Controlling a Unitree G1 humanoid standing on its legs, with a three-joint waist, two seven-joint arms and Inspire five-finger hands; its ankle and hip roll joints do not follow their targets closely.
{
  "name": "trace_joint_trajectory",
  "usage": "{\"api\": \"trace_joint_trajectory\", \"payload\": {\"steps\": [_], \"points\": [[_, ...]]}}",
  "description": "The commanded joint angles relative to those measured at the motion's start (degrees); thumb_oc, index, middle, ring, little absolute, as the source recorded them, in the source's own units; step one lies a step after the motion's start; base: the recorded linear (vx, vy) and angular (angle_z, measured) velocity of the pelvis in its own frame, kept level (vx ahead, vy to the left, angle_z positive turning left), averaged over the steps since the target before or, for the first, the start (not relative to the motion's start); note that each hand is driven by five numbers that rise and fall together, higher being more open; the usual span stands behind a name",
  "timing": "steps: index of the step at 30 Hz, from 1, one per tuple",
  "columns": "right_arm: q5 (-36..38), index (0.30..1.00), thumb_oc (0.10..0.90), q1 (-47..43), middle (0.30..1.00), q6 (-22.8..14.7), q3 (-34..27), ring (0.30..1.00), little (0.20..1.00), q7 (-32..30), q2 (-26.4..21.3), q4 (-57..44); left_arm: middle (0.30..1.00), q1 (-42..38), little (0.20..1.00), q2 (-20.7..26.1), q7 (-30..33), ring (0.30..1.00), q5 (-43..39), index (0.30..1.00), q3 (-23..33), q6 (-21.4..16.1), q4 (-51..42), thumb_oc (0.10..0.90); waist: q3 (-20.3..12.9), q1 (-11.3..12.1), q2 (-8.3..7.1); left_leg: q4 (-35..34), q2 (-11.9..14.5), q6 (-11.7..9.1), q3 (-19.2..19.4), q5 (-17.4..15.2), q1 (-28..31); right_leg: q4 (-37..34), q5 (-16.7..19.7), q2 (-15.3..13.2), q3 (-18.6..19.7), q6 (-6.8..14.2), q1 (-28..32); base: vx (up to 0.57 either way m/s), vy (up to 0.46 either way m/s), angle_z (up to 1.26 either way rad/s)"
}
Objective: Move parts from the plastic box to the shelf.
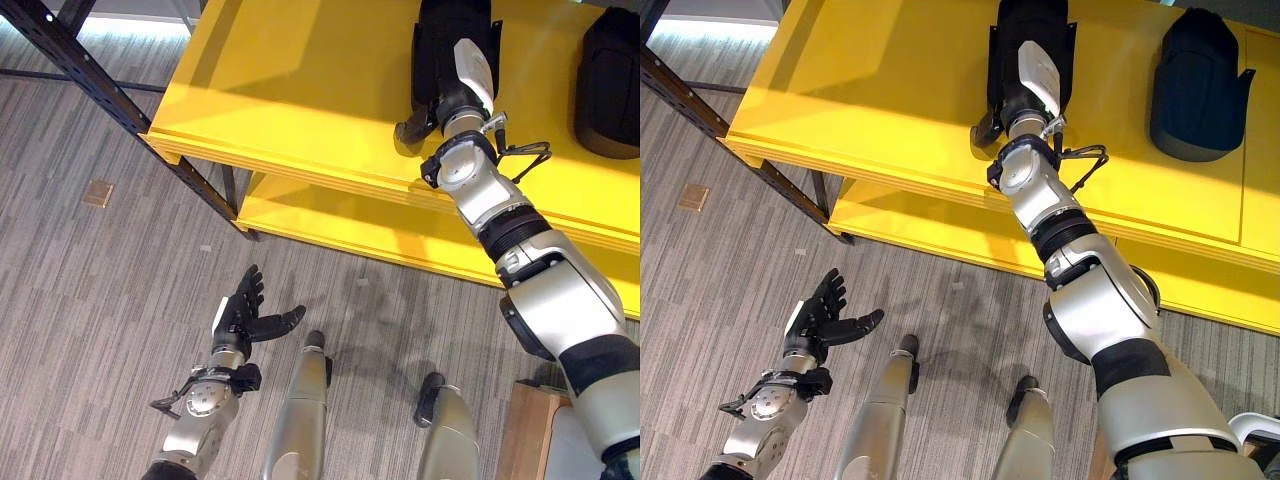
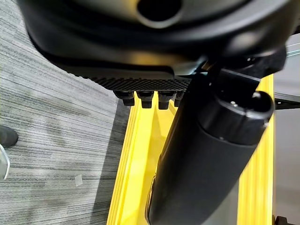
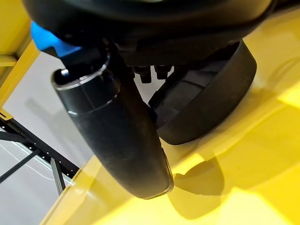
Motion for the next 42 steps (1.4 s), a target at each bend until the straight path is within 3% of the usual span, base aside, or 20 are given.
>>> {"api": "trace_joint_trajectory", "payload": {"steps": [1,17,33,42], "points": [[-2.2,1.000,0.900,-8.1,1.000,-3.3,0.7,1.000,1.000,-2.6,-2.3,-2.2,1.000,-2.1,1.000,3.8,0.8,1.000,-0.4,1.000,2.5,-5.5,-3.8,0.900,-2.2,0.4,-0.91,1.3,2.5,0.5,-2.9,-4.8,0.5,-6.6,3.0,1.0,4.3,-0.5,3.1,0.00,0.000,0.00],[-1.7,1.000,0.900,-8.0,1.000,-3.3,0.1,1.000,1.000,-2.8,-2.1,-1.7,1.000,-2.1,1.000,3.8,0.8,1.000,-0.4,1.000,2.6,-5.7,-3.6,0.900,-2.3,0.3,-1.05,0.9,2.5,0.6,-2.6,-4.5,0.1,-7.6,3.7,1.1,4.4,-0.5,3.1,0.00,0.000,0.00],[16.1,1.000,0.900,-5.6,1.000,-5.9,-5.9,1.000,1.000,1.3,0.9,2.2,1.000,-2.2,1.000,3.9,0.1,1.000,-0.1,1.000,2.7,-4.8,-2.9,0.900,-1.8,0.5,-0.99,0.4,2.5,0.5,-2.3,-4.3,0.3,-7.6,3.5,1.2,4.2,-0.5,3.2,0.00,0.000,0.00],[21.0,1.000,0.900,-5.7,1.000,-6.3,-7.1,1.000,1.000,3.1,0.9,5.0,1.000,-2.6,1.000,4.3,-0.5,1.000,0.3,1.000,2.0,-4.5,-3.0,0.900,-1.4,1.3,-0.44,0.3,2.3,0.5,-2.5,-4.0,0.0,-7.4,3.3,1.1,4.0,-0.4,3.1,0.00,0.000,0.00]]}}
